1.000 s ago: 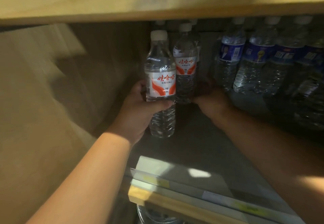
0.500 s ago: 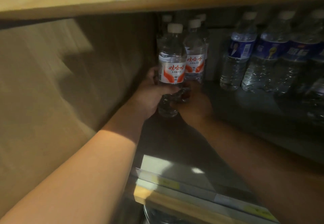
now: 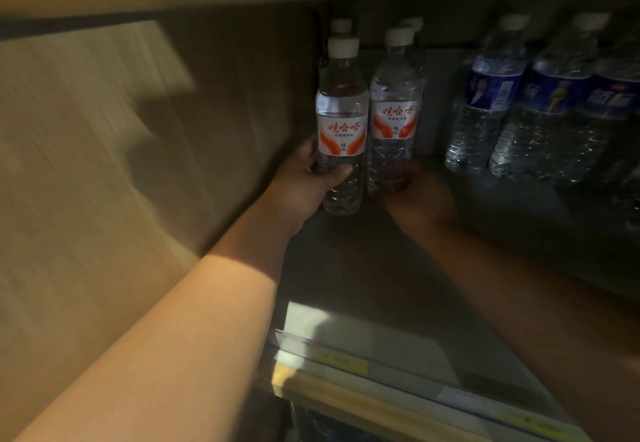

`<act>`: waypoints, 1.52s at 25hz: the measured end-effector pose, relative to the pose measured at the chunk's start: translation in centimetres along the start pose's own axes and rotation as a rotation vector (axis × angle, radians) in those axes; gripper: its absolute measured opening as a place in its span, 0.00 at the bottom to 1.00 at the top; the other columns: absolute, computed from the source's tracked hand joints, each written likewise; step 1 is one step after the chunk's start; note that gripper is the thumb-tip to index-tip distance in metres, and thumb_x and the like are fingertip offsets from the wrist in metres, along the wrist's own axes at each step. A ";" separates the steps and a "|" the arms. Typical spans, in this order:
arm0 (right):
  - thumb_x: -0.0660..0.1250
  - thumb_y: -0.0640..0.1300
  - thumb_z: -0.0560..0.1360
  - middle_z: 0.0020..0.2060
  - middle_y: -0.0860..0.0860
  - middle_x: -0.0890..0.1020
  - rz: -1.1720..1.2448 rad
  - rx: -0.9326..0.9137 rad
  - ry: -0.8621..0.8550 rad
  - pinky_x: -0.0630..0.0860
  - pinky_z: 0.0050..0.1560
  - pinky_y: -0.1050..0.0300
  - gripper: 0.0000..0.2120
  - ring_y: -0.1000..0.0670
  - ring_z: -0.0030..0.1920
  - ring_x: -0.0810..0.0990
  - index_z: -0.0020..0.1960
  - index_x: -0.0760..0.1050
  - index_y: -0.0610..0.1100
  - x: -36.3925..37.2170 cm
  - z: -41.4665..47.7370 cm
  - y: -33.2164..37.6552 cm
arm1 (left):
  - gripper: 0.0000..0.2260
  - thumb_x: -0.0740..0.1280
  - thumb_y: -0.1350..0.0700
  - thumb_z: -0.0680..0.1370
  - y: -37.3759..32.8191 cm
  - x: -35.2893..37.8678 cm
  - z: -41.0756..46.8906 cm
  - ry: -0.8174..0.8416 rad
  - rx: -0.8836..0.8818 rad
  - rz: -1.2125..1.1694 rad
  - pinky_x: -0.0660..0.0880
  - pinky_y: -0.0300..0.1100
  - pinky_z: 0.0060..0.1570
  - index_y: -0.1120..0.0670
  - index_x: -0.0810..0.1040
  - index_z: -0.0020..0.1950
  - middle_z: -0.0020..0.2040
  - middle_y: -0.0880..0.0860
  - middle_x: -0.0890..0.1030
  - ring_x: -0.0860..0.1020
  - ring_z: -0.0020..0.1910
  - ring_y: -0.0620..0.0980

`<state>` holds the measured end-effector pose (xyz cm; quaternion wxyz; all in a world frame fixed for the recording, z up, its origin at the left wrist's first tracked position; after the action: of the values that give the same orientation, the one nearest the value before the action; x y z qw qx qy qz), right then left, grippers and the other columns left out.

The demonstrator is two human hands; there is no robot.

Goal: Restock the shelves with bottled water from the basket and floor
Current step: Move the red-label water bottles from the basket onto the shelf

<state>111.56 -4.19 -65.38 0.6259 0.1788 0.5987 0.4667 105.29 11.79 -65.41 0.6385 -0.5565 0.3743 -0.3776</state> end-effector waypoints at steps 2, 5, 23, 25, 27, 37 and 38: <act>0.71 0.49 0.75 0.55 0.46 0.83 0.014 0.004 -0.055 0.75 0.57 0.53 0.11 0.44 0.58 0.79 0.56 0.79 0.48 -0.7 0.5 -0.2 | 0.25 0.70 0.63 0.76 0.1 0.1 0.0 -0.015 0.005 0.019 0.71 0.59 0.67 0.50 0.69 0.71 0.66 0.51 0.78 0.75 0.66 0.51; 0.69 0.48 0.76 0.55 0.45 0.82 0.005 0.021 -0.055 0.74 0.52 0.56 0.10 0.44 0.57 0.79 0.56 0.78 0.46 -0.6 0.9 -0.1 | 0.24 0.69 0.61 0.77 -0.2 0.4 0.5 -0.023 0.005 0.067 0.71 0.57 0.67 0.49 0.69 0.71 0.66 0.50 0.78 0.75 0.65 0.49; 0.69 0.44 0.77 0.50 0.50 0.75 -0.045 0.031 -0.002 0.66 0.37 0.66 0.11 0.57 0.39 0.72 0.52 0.67 0.50 0.1 3.1 -1.0 | 0.22 0.66 0.61 0.79 -0.7 0.8 4.9 -0.032 0.120 0.359 0.69 0.55 0.70 0.50 0.68 0.72 0.68 0.52 0.76 0.72 0.69 0.52; 0.69 0.44 0.76 0.49 0.51 0.76 -0.018 0.021 0.007 0.69 0.48 0.61 0.11 0.51 0.49 0.76 0.53 0.68 0.50 0.2 2.9 -1.1 | 0.23 0.66 0.61 0.79 -1.1 0.6 4.8 -0.037 0.138 0.400 0.69 0.53 0.69 0.50 0.68 0.72 0.68 0.52 0.76 0.73 0.68 0.51; 0.70 0.44 0.76 0.52 0.49 0.77 -0.007 0.023 0.031 0.71 0.53 0.58 0.12 0.48 0.54 0.77 0.57 0.72 0.49 -0.1 2.5 -1.0 | 0.23 0.67 0.61 0.78 -1.1 0.1 4.4 -0.075 0.122 0.437 0.71 0.48 0.67 0.51 0.68 0.72 0.65 0.50 0.78 0.75 0.65 0.49; 0.65 0.44 0.77 0.67 0.39 0.73 -0.444 0.025 0.219 0.74 0.59 0.46 0.25 0.37 0.65 0.74 0.72 0.66 0.43 -8.5 -9.0 0.4 | 0.24 0.65 0.48 0.76 -6.2 7.9 -8.1 0.085 0.096 1.094 0.68 0.45 0.67 0.57 0.73 0.69 0.65 0.58 0.78 0.75 0.65 0.57; 0.66 0.45 0.76 0.69 0.39 0.70 -0.437 0.033 0.206 0.73 0.61 0.45 0.28 0.37 0.67 0.72 0.74 0.63 0.45 -10.0 -10.9 0.2 | 0.24 0.66 0.50 0.75 -7.2 10.2 -9.8 0.154 0.150 1.082 0.67 0.41 0.68 0.56 0.72 0.70 0.66 0.57 0.77 0.75 0.66 0.56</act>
<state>103.07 -15.73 -61.81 0.6445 0.0066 0.6916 0.3261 100.45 -2.26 -59.84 0.7501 -0.2086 0.6246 -0.0608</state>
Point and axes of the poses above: each hand's wrist, its own z-axis towards the middle knuckle, its own x-axis out of the palm, y = z × x, the point moved 9 cm from there along z, towards the middle knuckle
